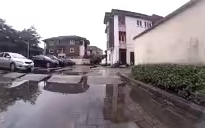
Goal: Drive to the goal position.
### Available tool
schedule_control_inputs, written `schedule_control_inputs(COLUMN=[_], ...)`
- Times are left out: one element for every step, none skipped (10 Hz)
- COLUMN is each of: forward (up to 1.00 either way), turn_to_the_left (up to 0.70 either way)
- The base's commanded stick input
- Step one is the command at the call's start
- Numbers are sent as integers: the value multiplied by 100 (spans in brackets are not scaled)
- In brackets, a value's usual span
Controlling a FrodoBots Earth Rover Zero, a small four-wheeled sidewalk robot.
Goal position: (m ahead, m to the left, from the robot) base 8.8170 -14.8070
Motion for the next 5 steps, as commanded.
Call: schedule_control_inputs(forward=[70, 70, 70, 70, 70], turn_to_the_left=[0, 0, 0, 0, 0])
